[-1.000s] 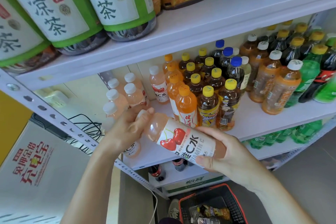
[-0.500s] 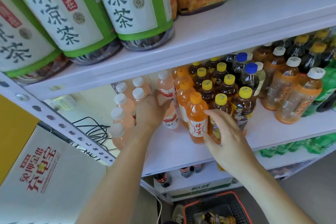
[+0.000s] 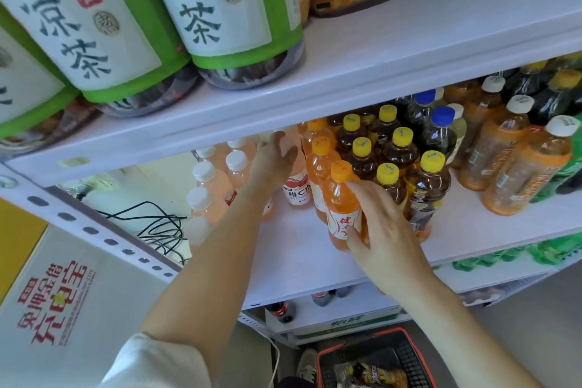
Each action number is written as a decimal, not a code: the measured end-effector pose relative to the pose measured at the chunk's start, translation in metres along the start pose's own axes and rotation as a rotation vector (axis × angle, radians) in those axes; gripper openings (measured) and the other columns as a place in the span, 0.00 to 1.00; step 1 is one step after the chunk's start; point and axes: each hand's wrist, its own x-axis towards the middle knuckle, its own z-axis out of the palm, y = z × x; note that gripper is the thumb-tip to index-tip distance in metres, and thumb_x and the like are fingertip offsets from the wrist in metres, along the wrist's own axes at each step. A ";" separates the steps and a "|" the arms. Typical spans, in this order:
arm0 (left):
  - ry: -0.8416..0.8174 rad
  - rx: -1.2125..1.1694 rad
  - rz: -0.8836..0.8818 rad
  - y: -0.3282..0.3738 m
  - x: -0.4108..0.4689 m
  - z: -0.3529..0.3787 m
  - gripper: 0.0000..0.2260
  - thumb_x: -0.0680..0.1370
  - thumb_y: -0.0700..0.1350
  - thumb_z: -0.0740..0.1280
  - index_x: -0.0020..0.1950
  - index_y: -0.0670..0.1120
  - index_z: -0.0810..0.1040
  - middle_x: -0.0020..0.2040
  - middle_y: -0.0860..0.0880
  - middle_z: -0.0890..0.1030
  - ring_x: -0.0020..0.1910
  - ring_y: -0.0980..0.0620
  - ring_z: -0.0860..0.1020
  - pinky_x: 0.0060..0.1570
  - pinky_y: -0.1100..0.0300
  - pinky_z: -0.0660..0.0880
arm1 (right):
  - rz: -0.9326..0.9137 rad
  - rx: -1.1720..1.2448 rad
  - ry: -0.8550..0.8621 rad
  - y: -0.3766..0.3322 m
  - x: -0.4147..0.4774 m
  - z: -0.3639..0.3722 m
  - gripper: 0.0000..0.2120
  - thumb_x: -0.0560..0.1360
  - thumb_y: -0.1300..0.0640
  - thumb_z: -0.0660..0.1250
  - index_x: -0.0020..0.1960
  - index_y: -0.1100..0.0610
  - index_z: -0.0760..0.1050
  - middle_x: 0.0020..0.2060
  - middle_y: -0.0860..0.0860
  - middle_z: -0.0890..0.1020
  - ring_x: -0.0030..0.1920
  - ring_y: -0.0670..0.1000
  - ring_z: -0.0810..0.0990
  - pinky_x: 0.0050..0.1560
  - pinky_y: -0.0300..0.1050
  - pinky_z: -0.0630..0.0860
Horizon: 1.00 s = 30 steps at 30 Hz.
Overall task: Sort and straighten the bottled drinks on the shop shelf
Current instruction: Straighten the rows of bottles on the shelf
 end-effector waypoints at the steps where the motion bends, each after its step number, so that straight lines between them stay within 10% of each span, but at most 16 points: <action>1: 0.023 -0.024 -0.006 -0.003 -0.002 -0.005 0.22 0.82 0.53 0.61 0.75 0.49 0.64 0.66 0.40 0.75 0.58 0.39 0.78 0.54 0.51 0.74 | -0.004 0.012 0.006 0.001 0.001 0.000 0.32 0.74 0.61 0.70 0.75 0.53 0.61 0.72 0.52 0.65 0.70 0.54 0.68 0.65 0.48 0.72; 5: 0.367 0.289 0.025 -0.025 -0.019 -0.034 0.18 0.76 0.45 0.63 0.66 0.46 0.74 0.60 0.39 0.78 0.59 0.37 0.74 0.52 0.51 0.69 | 0.043 0.110 0.053 0.001 -0.001 0.001 0.30 0.74 0.62 0.70 0.73 0.54 0.65 0.71 0.52 0.67 0.68 0.54 0.70 0.62 0.51 0.76; 10: 0.068 0.708 -0.033 -0.041 -0.027 -0.039 0.20 0.76 0.44 0.65 0.68 0.50 0.71 0.61 0.41 0.72 0.62 0.39 0.72 0.58 0.47 0.69 | 0.040 0.241 0.291 0.000 -0.009 0.007 0.26 0.71 0.71 0.70 0.67 0.61 0.71 0.64 0.55 0.72 0.58 0.55 0.77 0.56 0.32 0.75; 17: -0.027 0.477 0.120 -0.027 -0.065 -0.030 0.16 0.77 0.50 0.67 0.64 0.50 0.71 0.56 0.42 0.77 0.54 0.40 0.78 0.48 0.53 0.73 | 0.011 0.265 0.308 0.002 -0.030 0.012 0.22 0.70 0.74 0.69 0.62 0.62 0.74 0.56 0.54 0.75 0.51 0.52 0.78 0.49 0.25 0.73; 25: 0.172 0.078 -0.013 -0.003 -0.154 -0.078 0.19 0.70 0.66 0.58 0.49 0.56 0.78 0.43 0.49 0.83 0.45 0.42 0.80 0.42 0.52 0.74 | 0.331 0.890 -0.510 0.010 -0.044 0.008 0.37 0.67 0.44 0.78 0.70 0.35 0.63 0.69 0.36 0.70 0.67 0.36 0.70 0.61 0.39 0.74; 30: 0.145 -0.393 -0.108 0.003 -0.179 -0.090 0.13 0.75 0.58 0.61 0.39 0.54 0.81 0.35 0.52 0.82 0.36 0.55 0.78 0.39 0.57 0.72 | 0.177 0.993 -0.455 0.005 -0.051 -0.026 0.42 0.59 0.50 0.81 0.70 0.44 0.70 0.66 0.46 0.75 0.60 0.48 0.80 0.54 0.52 0.82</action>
